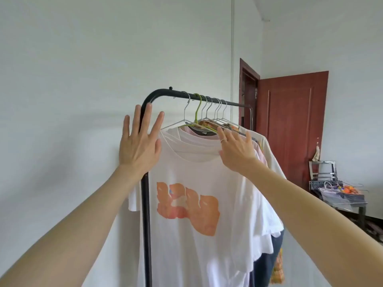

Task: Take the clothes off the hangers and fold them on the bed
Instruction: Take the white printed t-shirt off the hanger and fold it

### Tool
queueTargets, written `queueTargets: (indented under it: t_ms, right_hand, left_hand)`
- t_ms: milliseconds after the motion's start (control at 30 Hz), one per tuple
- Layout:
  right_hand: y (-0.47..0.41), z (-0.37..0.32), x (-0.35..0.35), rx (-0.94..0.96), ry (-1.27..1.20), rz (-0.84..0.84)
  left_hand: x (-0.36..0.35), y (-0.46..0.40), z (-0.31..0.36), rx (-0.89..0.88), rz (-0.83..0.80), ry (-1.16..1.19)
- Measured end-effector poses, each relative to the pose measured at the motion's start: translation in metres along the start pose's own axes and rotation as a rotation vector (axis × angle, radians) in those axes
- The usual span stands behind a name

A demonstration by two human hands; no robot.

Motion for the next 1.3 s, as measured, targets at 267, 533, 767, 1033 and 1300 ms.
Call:
queueTargets:
  t_ms: [267, 533, 767, 1033, 1300]
  right_hand:
    - [-0.022, -0.018, 0.01, -0.12, -0.198, 0.117]
    - [-0.003, 0.036, 0.057, -0.298, -0.346, 0.255]
    - [0.088, 0.113, 0.077, -0.414, -0.356, 0.233]
    - [0.257, 0.233, 0.134, -0.601, -0.161, 0.176]
    - [0.457, 0.351, 0.259, -0.808, 0.238, 0.134]
  left_hand:
    - [-0.013, -0.002, -0.006, 0.048, 0.046, -0.019]
    - [0.002, -0.011, 0.029, -0.031, 0.034, 0.033]
    - [0.025, -0.009, 0.111, -0.004, -0.007, 0.473]
    - [0.1, 0.005, 0.27, 0.018, -0.006, 0.957]
    - [0.245, 0.025, 0.462, -0.199, -0.062, 1.331]
Point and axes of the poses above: each hand's wrist, its own y-axis away from the middle knuckle, its own x-axis out of the back of the hand, z = x × y, the point moved 8 cm from there along -y, towards the middle knuckle, and after that the axes turned 8 degrees about -x, right-handed, at the moved point
